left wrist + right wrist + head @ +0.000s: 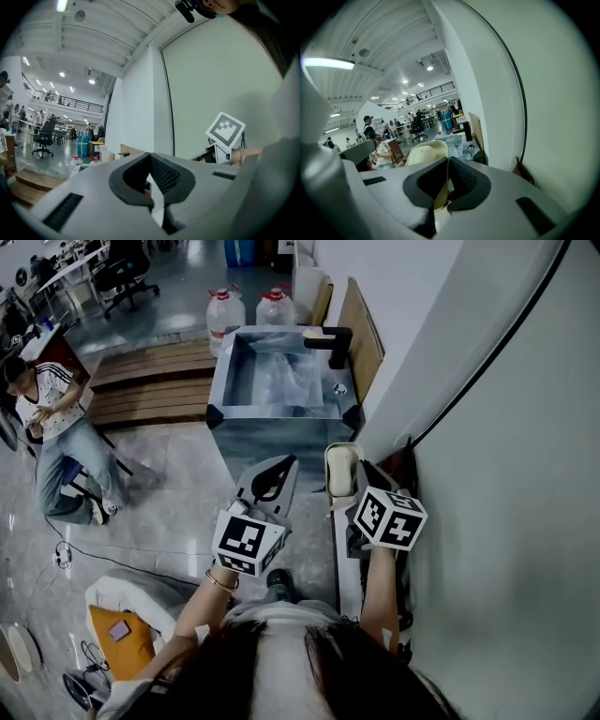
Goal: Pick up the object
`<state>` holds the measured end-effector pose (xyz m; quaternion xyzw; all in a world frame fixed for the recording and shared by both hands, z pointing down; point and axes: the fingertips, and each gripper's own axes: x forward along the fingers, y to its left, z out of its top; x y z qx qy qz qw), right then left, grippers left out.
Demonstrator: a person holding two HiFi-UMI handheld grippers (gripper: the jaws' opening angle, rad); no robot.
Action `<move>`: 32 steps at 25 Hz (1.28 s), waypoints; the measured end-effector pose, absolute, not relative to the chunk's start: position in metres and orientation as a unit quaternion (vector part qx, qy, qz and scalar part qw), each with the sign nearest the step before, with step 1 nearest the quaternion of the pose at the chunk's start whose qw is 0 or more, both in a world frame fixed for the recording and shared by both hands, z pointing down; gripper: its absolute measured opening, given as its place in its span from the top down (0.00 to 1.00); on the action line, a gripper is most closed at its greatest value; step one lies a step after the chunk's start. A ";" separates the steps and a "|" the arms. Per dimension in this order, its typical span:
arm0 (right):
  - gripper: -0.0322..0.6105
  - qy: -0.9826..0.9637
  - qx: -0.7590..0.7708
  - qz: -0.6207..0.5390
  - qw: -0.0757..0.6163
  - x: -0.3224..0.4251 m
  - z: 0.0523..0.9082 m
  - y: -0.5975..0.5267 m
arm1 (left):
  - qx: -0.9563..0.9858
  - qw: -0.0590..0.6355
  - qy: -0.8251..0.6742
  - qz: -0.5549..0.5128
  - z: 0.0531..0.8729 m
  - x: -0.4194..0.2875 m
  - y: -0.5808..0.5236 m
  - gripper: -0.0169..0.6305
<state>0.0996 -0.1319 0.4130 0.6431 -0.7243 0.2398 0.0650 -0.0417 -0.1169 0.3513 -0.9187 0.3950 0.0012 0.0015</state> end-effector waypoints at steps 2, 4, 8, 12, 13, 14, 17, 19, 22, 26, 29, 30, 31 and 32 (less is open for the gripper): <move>0.90 -0.726 0.642 0.240 0.061 0.103 0.412 -0.122 | -0.917 0.003 0.398 0.001 0.352 -0.039 -0.108 0.96; 0.90 -0.728 0.640 0.239 0.058 0.107 0.411 -0.113 | -0.916 0.006 0.401 0.004 0.349 -0.035 -0.099 0.96; 0.90 -0.734 0.635 0.234 0.054 0.114 0.402 -0.091 | -0.915 0.008 0.404 0.006 0.344 -0.026 -0.075 0.96; 0.90 -0.741 0.630 0.227 0.048 0.120 0.394 -0.069 | -0.912 0.012 0.410 0.009 0.342 -0.017 -0.051 0.96; 0.90 -0.743 0.628 0.226 0.047 0.122 0.394 -0.064 | -0.911 0.012 0.412 0.009 0.342 -0.015 -0.046 0.96; 0.90 -0.744 0.627 0.225 0.046 0.124 0.393 -0.059 | -0.910 0.012 0.413 0.010 0.343 -0.013 -0.040 0.96; 0.90 -0.749 0.623 0.222 0.044 0.129 0.392 -0.045 | -0.909 0.014 0.417 0.010 0.343 -0.007 -0.025 0.96; 0.90 -0.752 0.619 0.220 0.043 0.131 0.390 -0.037 | -0.908 0.015 0.419 0.009 0.343 -0.002 -0.016 0.96; 0.90 -0.756 0.616 0.219 0.041 0.136 0.389 -0.026 | -0.906 0.016 0.422 0.008 0.343 0.004 -0.004 0.96; 0.90 -0.759 0.613 0.219 0.038 0.142 0.389 -0.019 | -0.905 0.016 0.426 0.005 0.345 0.010 0.004 0.96; 0.90 -0.761 0.611 0.215 0.036 0.144 0.387 -0.009 | -0.904 0.016 0.428 0.003 0.346 0.012 0.013 0.96; 0.90 -0.762 0.611 0.214 0.036 0.145 0.386 -0.005 | -0.903 0.016 0.429 0.004 0.346 0.013 0.017 0.96; 0.90 -0.762 0.611 0.213 0.035 0.146 0.385 -0.001 | -0.903 0.017 0.429 0.004 0.346 0.014 0.020 0.96; 0.90 -0.762 0.611 0.212 0.035 0.146 0.385 0.003 | -0.903 0.017 0.430 0.004 0.346 0.014 0.024 0.96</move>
